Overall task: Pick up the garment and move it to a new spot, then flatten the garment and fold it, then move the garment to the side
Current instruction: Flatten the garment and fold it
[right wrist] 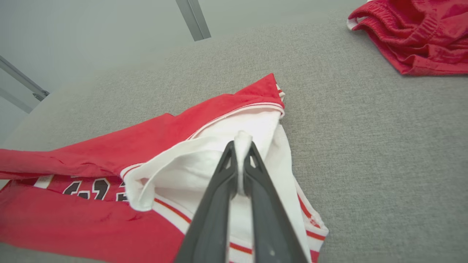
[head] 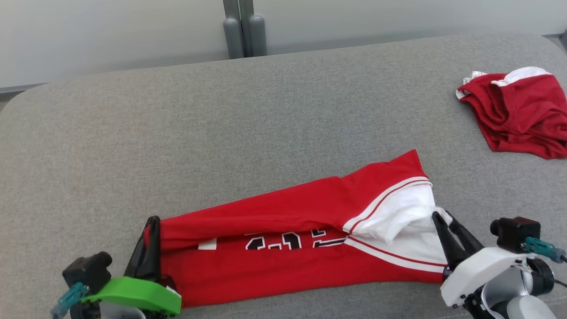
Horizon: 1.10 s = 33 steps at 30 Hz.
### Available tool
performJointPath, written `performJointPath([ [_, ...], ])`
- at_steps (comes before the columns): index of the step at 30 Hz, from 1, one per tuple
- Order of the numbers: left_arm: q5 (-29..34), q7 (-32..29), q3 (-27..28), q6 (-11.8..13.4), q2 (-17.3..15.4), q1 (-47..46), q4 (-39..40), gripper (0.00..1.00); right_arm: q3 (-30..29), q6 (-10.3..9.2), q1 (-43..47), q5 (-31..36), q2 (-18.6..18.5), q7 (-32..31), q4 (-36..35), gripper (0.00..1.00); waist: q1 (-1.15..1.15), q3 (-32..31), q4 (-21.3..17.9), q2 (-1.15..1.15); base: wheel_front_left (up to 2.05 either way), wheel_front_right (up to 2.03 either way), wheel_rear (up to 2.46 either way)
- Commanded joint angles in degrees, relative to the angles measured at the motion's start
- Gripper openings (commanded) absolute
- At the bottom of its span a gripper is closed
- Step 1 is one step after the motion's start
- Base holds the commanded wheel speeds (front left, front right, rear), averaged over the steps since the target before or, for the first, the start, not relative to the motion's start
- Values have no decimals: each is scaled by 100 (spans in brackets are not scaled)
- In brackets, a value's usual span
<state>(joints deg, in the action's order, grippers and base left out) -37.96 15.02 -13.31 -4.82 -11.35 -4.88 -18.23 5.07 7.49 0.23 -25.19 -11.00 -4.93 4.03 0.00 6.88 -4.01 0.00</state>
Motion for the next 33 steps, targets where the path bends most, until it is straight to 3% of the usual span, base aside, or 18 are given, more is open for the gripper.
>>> performJointPath([
  [1, -9, 17, 116, -37, 33, 183, 47, 100, -96, 0, 143, -27, 28, 69, 19, 100, 0, -25, 12, 0, 0, 0, 0],
  [12, 162, 16, 809, -169, 457, 970, 747, 100, -1007, 0, 540, 168, 273, 190, -28, 100, 0, -210, 127, 0, 0, 0, 0],
  [21, 491, 17, 1006, -84, 599, 772, 776, 100, -1003, 0, 91, 417, 221, -91, 177, 100, 0, -281, 272, 0, 0, 0, 0],
  [33, 641, 17, 1250, -17, 698, 652, 717, 100, -518, 0, -918, 518, -166, -863, 1888, 100, 0, -205, 721, 0, 0, 0, 0],
])
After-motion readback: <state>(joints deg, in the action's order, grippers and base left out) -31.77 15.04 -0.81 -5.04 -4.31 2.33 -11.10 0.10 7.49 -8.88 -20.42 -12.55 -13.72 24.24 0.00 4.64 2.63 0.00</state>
